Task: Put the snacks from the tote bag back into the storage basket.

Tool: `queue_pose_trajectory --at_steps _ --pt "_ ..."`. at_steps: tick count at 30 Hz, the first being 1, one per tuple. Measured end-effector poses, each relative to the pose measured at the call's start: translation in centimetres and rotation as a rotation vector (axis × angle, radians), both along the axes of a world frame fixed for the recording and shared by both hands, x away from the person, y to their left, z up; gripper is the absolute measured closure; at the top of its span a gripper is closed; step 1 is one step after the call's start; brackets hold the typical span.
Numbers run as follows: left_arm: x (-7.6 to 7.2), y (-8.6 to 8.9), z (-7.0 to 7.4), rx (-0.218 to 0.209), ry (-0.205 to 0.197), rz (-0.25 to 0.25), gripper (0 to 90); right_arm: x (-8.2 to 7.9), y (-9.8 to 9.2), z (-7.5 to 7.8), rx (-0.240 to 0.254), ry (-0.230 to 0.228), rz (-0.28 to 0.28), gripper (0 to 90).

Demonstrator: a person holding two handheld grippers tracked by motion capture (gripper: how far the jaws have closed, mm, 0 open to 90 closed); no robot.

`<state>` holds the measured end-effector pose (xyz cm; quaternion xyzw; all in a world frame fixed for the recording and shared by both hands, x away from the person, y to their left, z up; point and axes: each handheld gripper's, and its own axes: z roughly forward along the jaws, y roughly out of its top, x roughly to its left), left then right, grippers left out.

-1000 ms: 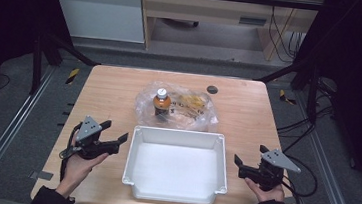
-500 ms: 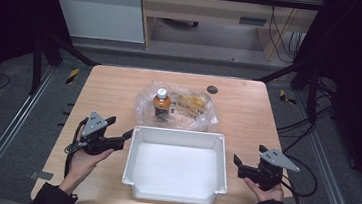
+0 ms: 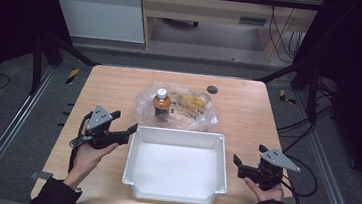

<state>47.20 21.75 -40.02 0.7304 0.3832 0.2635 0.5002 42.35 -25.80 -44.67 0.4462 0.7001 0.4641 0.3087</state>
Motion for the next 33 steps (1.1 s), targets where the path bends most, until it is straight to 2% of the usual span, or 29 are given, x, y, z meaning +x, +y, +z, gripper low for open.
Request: queue_pose_trajectory --at_steps 14,33 --pt "1.2 -1.2 0.3 0.012 -0.01 0.001 23.2 0.0 0.0 0.0 -0.011 0.002 0.003 4.5" --pt "2.6 -2.7 0.5 -0.001 -0.016 -0.001 25.0 0.2 0.1 0.0 -0.008 0.007 0.01 4.8"
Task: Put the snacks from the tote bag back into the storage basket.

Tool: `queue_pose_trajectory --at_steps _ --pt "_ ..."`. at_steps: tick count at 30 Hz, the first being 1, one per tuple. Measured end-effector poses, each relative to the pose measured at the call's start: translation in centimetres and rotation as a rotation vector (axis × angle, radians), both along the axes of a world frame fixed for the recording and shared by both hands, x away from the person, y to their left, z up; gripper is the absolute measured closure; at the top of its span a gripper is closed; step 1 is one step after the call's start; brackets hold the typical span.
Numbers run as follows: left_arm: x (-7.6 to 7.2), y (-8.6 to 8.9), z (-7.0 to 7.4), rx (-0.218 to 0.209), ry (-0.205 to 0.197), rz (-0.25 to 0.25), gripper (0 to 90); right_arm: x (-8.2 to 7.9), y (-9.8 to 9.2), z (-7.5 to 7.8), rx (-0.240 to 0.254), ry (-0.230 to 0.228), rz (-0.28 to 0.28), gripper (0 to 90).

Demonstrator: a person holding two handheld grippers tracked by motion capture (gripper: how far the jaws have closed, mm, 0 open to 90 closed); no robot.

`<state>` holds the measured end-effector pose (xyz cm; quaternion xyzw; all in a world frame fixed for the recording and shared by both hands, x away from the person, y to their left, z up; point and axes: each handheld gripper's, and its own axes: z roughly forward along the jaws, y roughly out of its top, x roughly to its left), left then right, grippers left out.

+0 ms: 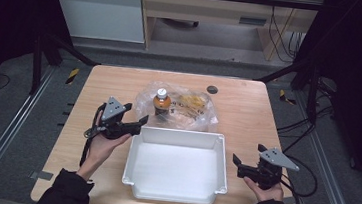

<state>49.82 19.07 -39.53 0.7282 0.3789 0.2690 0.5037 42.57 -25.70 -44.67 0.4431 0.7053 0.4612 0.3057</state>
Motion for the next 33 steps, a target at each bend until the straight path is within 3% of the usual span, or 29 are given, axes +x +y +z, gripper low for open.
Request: queue_pose_trajectory --at_steps 16,25,33 --pt "1.4 -1.1 0.1 -0.001 0.001 -0.01 27.4 0.2 0.2 0.0 -0.003 0.0 0.006 5.0" --pt "2.4 -1.7 0.2 -0.026 -0.006 -0.002 29.3 0.3 0.2 0.0 -0.001 0.008 0.008 5.0" --pt "3.2 -2.2 0.2 0.0 -0.014 0.017 30.6 0.3 0.3 0.0 -0.001 0.011 0.007 5.0"
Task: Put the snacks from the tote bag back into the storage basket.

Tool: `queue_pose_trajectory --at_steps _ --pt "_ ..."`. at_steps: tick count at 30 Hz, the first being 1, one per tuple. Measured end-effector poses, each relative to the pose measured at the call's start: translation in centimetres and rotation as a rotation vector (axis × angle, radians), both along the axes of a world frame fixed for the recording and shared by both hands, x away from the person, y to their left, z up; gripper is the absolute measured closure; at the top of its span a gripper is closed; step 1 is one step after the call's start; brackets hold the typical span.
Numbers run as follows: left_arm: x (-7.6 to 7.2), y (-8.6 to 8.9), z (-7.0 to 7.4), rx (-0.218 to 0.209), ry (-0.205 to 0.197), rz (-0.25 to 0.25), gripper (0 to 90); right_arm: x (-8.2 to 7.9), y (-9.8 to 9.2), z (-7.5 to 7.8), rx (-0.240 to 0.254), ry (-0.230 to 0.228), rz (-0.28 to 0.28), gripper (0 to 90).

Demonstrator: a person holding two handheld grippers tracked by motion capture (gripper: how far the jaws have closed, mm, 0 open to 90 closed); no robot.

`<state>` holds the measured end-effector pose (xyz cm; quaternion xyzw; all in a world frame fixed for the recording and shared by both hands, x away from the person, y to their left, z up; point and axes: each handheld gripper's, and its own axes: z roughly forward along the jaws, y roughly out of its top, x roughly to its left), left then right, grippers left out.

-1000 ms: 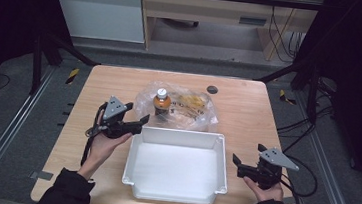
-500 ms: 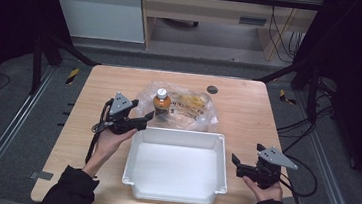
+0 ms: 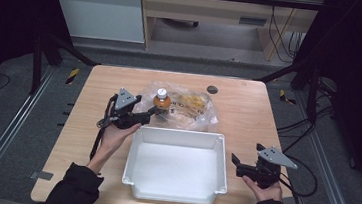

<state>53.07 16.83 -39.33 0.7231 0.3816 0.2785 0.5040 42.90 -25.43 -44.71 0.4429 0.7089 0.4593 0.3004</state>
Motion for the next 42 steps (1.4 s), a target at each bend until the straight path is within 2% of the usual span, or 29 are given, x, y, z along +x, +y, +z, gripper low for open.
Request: queue_pose_trajectory --at_steps 8,9,22,31,42 --pt "0.9 -0.5 0.1 -0.001 -0.003 0.01 31.1 0.1 0.0 0.0 0.0 0.001 0.001 5.0" --pt "1.0 -0.5 0.1 -0.012 -0.006 0.01 31.4 0.1 0.0 0.0 0.0 0.002 0.001 5.0" --pt "2.1 -1.2 0.2 0.005 -0.005 0.021 35.8 0.1 0.0 0.0 0.001 0.006 0.003 5.0" --pt "3.1 -1.6 -0.5 0.006 -0.001 0.037 40.0 0.2 0.0 -0.1 0.001 0.009 0.004 5.0" --pt "3.6 -2.4 -0.7 0.025 0.002 0.021 41.4 0.2 0.0 -0.1 0.001 0.008 0.004 5.0"
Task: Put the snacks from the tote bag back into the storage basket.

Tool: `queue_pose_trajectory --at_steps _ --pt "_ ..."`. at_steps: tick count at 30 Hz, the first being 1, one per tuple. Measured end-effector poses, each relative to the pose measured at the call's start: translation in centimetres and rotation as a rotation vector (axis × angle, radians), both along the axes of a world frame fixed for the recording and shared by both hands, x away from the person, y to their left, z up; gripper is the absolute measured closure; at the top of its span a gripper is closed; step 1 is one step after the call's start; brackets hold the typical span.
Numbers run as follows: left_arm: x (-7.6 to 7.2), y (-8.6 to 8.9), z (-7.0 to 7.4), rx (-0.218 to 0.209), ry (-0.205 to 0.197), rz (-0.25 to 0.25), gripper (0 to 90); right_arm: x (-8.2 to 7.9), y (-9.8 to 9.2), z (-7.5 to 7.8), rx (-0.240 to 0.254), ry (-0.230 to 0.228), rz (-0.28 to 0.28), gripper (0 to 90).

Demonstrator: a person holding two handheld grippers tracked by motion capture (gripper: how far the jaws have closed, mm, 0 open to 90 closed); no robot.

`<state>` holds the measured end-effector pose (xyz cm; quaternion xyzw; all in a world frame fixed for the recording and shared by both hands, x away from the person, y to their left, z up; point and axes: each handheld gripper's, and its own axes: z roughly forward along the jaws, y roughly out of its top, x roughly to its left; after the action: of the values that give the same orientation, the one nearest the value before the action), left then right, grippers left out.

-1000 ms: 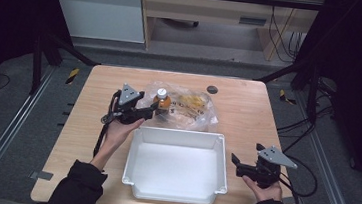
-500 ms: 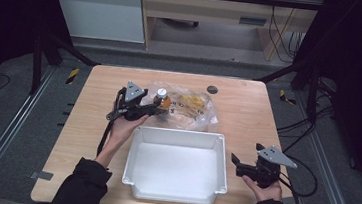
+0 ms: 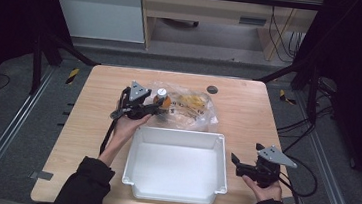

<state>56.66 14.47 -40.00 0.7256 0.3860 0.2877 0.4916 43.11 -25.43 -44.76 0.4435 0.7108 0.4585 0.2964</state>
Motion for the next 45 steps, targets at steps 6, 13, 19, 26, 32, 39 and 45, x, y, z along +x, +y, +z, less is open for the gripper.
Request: queue_pose_trajectory --at_steps 6,13,19,26,32,39,45 --pt "0.6 -0.8 0.2 0.014 -0.002 0.002 41.5 0.0 0.0 0.0 0.0 0.004 0.001 5.0" --pt "1.1 -1.2 -0.3 0.016 0.001 0.011 45.8 0.0 0.0 0.0 0.0 0.003 0.001 5.0" --pt "1.4 -1.2 -0.5 0.0 0.003 0.007 49.9 0.0 0.0 0.0 0.001 0.003 0.002 5.0" --pt "1.6 -1.6 -0.8 -0.002 -0.004 0.001 52.7 0.0 0.0 0.0 0.002 0.003 0.001 5.1" --pt "1.7 -1.8 -0.9 -0.013 -0.014 0.006 56.2 0.0 0.0 0.0 0.001 0.004 0.003 5.0" --pt "1.8 -1.9 -0.9 -0.019 -0.018 0.011 58.3 0.0 0.0 0.0 0.001 0.009 0.004 5.1" --pt "1.8 -1.9 -0.9 -0.015 -0.017 0.012 58.7 0.0 0.0 0.0 0.0 0.012 0.005 5.1"
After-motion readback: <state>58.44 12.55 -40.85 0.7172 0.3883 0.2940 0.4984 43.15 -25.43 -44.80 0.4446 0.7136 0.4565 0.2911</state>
